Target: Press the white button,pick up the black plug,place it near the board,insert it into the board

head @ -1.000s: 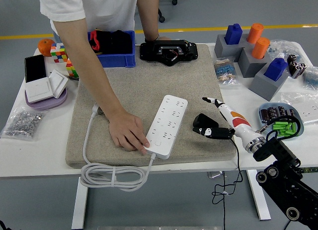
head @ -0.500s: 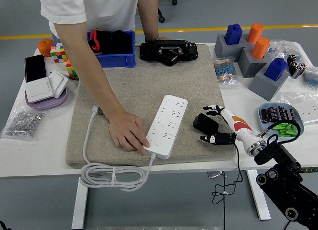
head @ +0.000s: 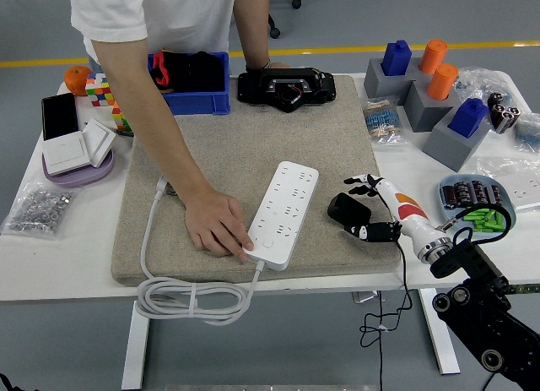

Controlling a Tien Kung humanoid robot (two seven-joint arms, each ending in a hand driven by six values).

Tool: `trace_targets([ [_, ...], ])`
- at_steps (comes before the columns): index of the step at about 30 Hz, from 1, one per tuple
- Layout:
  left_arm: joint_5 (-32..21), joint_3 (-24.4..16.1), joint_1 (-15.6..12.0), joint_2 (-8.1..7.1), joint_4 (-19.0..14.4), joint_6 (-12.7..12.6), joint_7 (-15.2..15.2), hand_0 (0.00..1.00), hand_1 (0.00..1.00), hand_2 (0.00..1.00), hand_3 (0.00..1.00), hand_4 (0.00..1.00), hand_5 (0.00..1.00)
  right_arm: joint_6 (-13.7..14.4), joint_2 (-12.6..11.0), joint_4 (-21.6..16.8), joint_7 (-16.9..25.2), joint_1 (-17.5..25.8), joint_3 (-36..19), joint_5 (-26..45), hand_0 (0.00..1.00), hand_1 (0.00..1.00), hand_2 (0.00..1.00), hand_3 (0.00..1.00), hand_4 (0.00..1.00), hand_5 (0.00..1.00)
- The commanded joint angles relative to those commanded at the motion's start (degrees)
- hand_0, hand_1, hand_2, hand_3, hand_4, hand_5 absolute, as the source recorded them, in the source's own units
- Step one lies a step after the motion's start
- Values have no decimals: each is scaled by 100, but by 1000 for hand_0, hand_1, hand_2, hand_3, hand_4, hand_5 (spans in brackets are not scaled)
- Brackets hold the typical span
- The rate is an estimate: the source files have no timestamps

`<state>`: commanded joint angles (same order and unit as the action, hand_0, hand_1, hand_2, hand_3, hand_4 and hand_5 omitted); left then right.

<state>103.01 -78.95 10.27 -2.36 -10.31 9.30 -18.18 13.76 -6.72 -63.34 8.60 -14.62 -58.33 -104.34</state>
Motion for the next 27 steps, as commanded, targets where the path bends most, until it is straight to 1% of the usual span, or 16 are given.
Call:
trace_targets([
  [6,-9,6,-4,3,0,-1,0,691,636,613,639,562,202,-5,36,42,-9,-16,32,25,658,645,615,689,920,13],
  [7,-10,8,-4,3,0,0,0,691,636,613,639,562,202,2,39,42,4,-19,34,35,658,645,615,689,920,13],
  [8,-10,8,-3,3,0,0,-1,690,637,613,640,562,202,10,40,41,18,-22,37,44,639,622,591,652,893,2],
  [13,-6,6,3,-2,0,1,-2,690,637,613,640,562,202,99,43,72,156,-39,34,170,639,622,591,652,893,2],
  [14,-12,10,4,-3,0,1,-1,690,637,613,640,562,202,118,42,79,176,-41,35,182,554,541,525,613,846,2],
  [19,-9,10,5,-3,0,1,-1,690,637,613,640,562,202,163,45,116,204,-49,41,209,554,541,525,613,846,2],
  [20,-11,10,4,-3,0,0,-1,690,637,613,639,562,202,151,46,130,175,-52,49,196,523,503,500,595,823,2],
  [27,-24,18,4,-1,0,-3,-1,690,637,613,640,562,202,123,55,188,127,-61,85,199,519,497,498,594,826,2],
])
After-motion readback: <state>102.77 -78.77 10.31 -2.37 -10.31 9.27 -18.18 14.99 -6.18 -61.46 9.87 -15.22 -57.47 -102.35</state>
